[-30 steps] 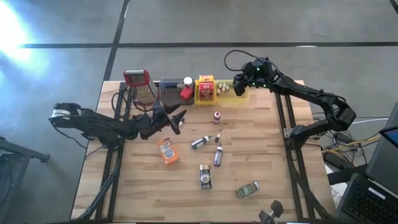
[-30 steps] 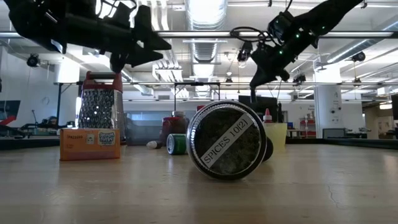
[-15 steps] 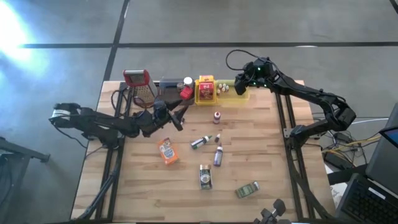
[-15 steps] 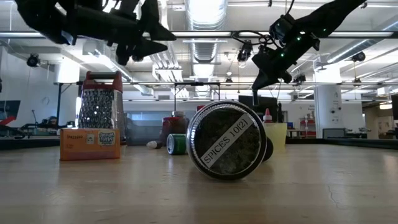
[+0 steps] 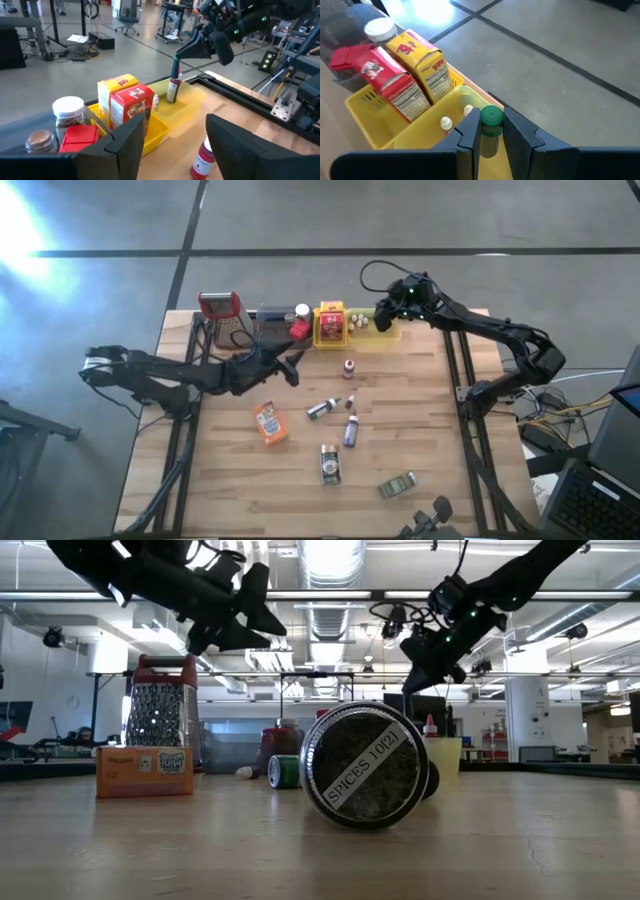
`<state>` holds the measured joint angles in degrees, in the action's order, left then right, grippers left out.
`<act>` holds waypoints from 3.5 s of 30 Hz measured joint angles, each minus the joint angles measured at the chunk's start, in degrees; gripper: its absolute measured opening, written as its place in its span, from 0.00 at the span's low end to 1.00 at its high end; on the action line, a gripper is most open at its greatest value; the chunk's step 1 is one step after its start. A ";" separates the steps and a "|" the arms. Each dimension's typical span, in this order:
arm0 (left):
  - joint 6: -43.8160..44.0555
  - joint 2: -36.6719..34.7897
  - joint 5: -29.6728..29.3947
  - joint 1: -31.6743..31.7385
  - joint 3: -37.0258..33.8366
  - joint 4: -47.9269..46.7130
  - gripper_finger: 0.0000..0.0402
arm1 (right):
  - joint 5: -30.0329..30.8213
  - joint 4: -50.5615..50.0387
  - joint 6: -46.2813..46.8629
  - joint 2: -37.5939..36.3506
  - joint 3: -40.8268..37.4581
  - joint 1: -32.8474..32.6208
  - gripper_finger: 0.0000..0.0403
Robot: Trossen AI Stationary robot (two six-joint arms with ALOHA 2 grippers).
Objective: Pick & Place Kitchen Items
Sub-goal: Put the green food coloring bottle into the light yellow bin
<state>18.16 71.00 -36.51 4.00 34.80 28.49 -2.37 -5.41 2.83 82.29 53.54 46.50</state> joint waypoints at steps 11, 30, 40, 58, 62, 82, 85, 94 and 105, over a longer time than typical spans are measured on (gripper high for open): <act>0.06 0.00 0.00 0.45 -0.30 -0.24 0.54 | 0.49 4.36 0.00 5.54 0.33 0.28 0.15; -0.05 0.00 0.02 1.07 -0.32 -2.08 0.54 | 0.66 19.45 0.02 8.19 -8.20 0.26 0.13; 0.00 0.00 0.02 1.30 -0.32 -2.05 0.54 | 0.71 24.71 -2.29 8.69 -10.95 0.14 0.13; 0.56 0.00 0.02 1.30 -0.32 -2.05 0.54 | 1.01 26.03 -2.85 8.69 -14.50 -3.62 0.13; 0.56 0.00 0.02 1.30 -0.30 -2.01 0.54 | 0.92 29.22 -2.50 8.69 -15.66 -4.02 0.14; 1.11 0.00 0.02 1.30 -0.25 -2.43 0.54 | 1.06 34.94 -1.53 17.48 -13.99 -4.24 0.14; 1.13 0.00 0.03 1.30 -0.32 -2.64 0.54 | 1.05 34.78 -1.53 17.60 -13.95 -4.24 0.15; 1.15 0.02 0.02 1.30 -0.30 -2.64 0.54 | 1.03 34.20 -1.31 17.58 -13.88 -4.24 0.20; 1.00 0.02 0.02 1.30 -0.23 -2.43 0.54 | 1.02 32.88 -1.31 17.09 -13.88 -4.26 0.33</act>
<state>19.16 71.02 -36.49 5.30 34.57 26.05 -1.35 27.47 1.52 99.38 39.66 42.24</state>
